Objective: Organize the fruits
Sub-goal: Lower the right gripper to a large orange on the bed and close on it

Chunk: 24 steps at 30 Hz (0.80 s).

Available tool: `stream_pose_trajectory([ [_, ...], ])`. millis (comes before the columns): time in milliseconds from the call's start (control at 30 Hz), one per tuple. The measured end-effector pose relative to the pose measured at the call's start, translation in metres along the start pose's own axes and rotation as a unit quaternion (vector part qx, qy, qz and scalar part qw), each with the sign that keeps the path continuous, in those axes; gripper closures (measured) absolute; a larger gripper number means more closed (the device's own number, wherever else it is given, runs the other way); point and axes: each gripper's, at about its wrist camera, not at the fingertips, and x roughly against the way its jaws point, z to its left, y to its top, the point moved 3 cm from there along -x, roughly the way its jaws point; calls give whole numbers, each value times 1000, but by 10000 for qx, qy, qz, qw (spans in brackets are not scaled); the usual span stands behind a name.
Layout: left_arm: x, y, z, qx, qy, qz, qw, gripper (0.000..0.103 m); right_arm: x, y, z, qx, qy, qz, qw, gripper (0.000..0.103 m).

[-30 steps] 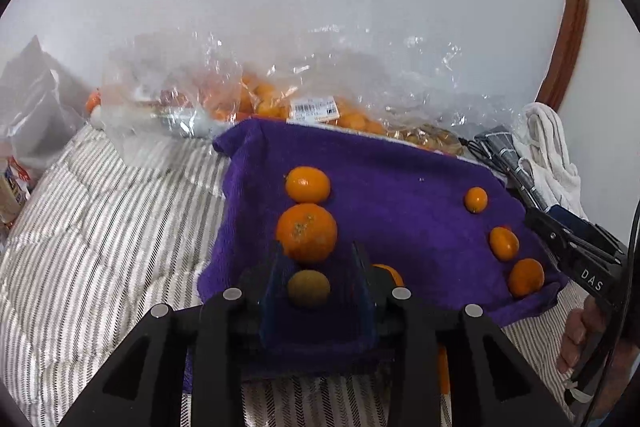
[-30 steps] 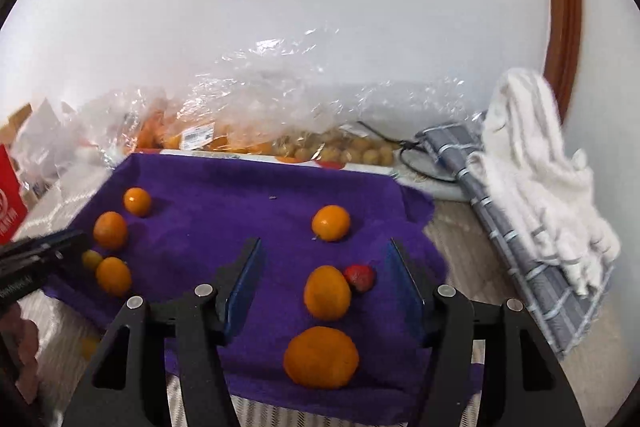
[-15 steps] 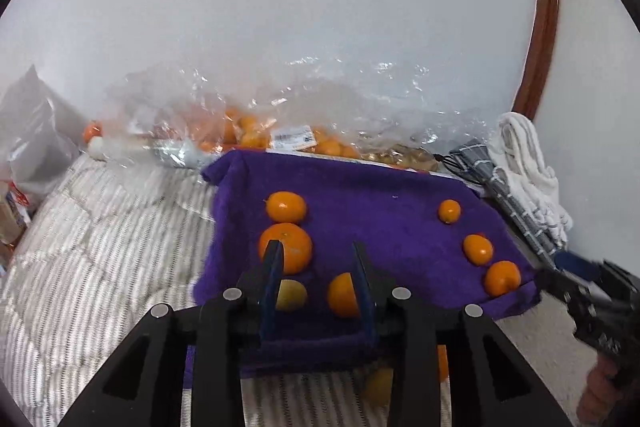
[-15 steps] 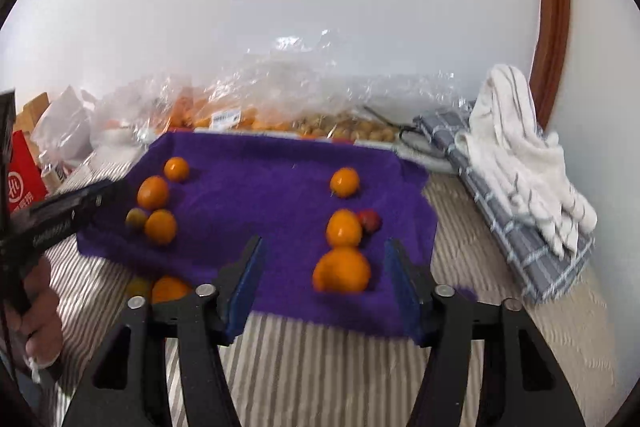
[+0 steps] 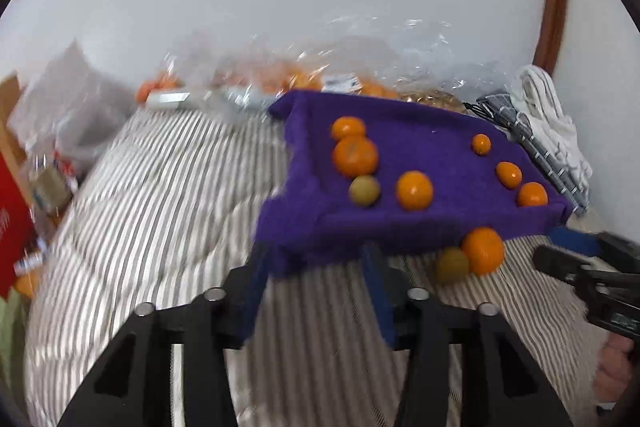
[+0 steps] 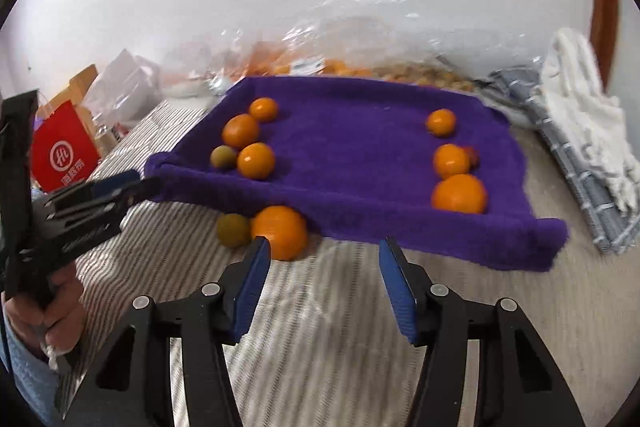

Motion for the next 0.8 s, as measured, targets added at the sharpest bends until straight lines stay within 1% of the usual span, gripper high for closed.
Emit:
stream_pose_trajectory([
  [67,1,-6,14,331,-125,107,9993,56,-13,1,8,1,141,142,9998,47],
  [100,0,-8,19,459,-120,152,9988,56,-17,2,10,12,141,180,9997,47],
  [167,-1,-9,24,562,-68,180,9982,56,-27,4,16,75,143,251,9996,47],
  [233,-4,-9,24,563,-52,222,9982,56,-35,6,19,107,121,292,9994,47],
  [333,-4,-10,19,426,-39,246,9988,56,-47,7,21,176,40,366,9992,47],
  [433,-4,-10,15,307,-30,255,9992,56,-53,7,20,113,88,373,9992,47],
  [467,-4,-10,14,296,-33,274,9992,56,-56,7,21,80,74,402,9991,48],
  [500,-5,-11,14,299,-31,301,9991,56,-58,6,20,59,67,434,9990,53],
  [533,-6,-10,15,311,-40,320,9990,56,-60,5,21,47,84,475,9988,55],
  [600,-7,-10,17,346,-55,349,9988,56,-58,5,23,104,147,425,9989,64],
  [633,-9,-11,18,365,-42,401,9985,56,-57,4,23,117,172,429,9989,64],
  [800,-17,-14,18,378,20,632,9973,56,-44,-3,15,137,-1,402,9991,64],
])
